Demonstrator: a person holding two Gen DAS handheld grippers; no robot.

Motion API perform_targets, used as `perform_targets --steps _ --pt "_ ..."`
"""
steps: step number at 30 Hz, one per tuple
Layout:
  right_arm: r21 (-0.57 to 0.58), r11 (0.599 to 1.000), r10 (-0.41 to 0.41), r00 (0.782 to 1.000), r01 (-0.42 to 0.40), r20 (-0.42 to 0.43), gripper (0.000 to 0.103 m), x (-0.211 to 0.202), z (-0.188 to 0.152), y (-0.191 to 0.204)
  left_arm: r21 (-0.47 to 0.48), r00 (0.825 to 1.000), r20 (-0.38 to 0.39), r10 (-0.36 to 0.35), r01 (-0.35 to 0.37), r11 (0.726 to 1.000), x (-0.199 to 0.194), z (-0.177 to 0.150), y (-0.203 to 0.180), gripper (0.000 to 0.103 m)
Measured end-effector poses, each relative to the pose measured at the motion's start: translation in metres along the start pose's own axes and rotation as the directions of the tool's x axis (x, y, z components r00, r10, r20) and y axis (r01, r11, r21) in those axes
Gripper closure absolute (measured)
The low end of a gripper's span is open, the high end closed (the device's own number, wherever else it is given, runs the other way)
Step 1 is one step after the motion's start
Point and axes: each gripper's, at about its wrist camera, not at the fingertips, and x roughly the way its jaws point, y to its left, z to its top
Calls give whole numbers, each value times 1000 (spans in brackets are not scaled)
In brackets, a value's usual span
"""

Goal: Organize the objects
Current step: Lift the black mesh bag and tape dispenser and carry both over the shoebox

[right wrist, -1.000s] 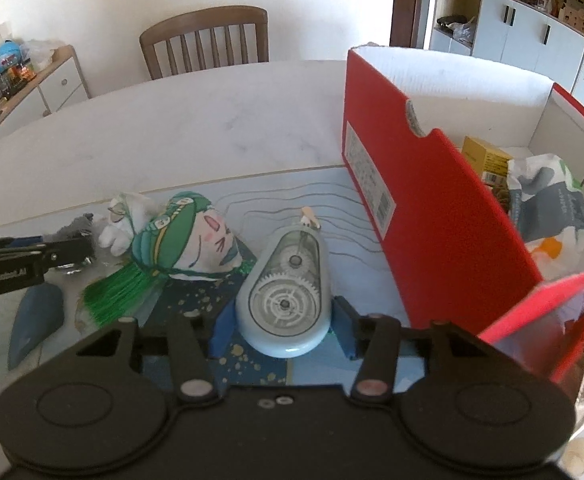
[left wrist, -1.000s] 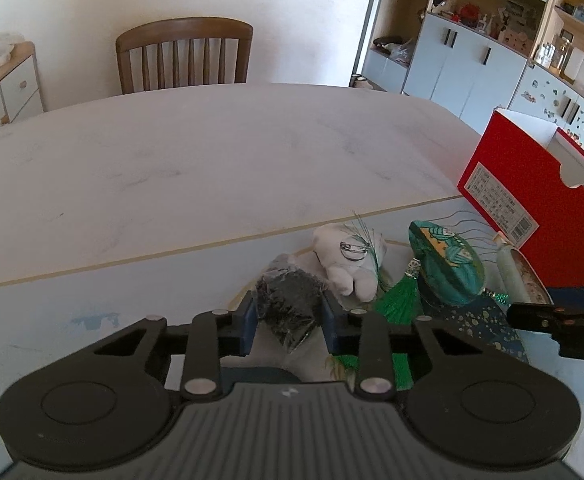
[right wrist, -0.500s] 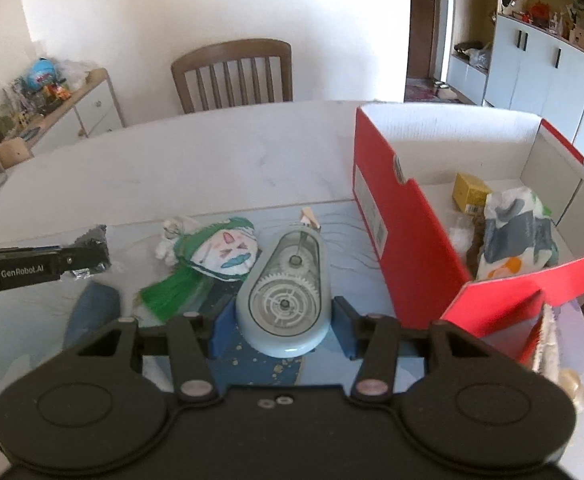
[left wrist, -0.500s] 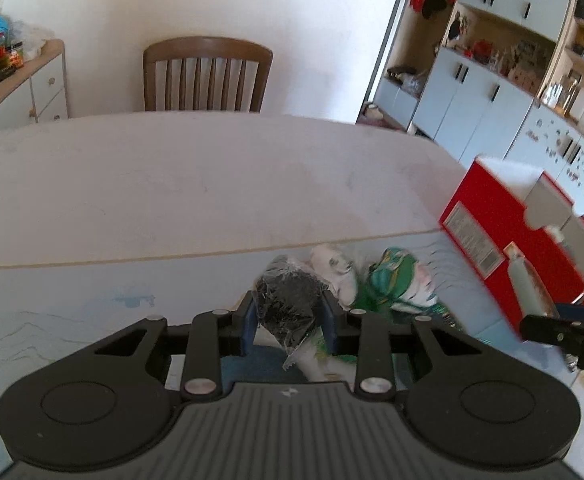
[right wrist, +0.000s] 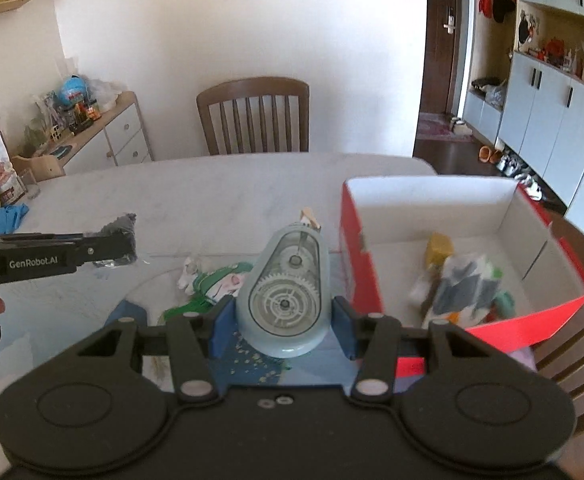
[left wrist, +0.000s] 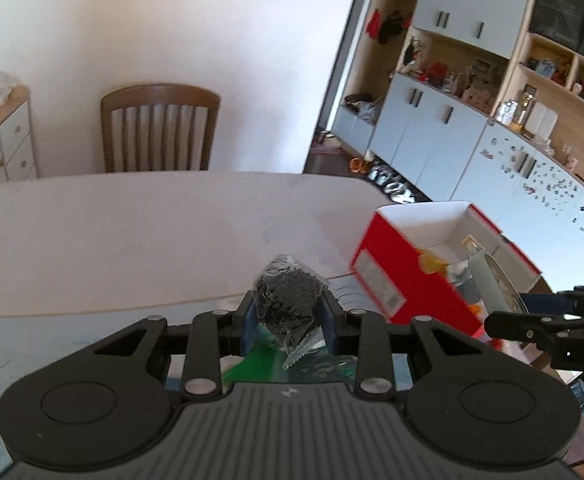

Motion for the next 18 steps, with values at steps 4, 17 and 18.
perform_targets --steps 4,17,18 --pt "-5 1000 -2 1000 2 21 53 -15 5 -19 9 1000 2 -23 23 1000 2 9 -28 72" --pt "-9 999 -36 999 36 24 53 -29 4 -104 97 995 -33 -92 94 991 43 26 -141 72" --pt "-10 999 -38 999 38 24 53 -30 2 -113 105 995 -39 -95 98 990 48 27 -150 72"
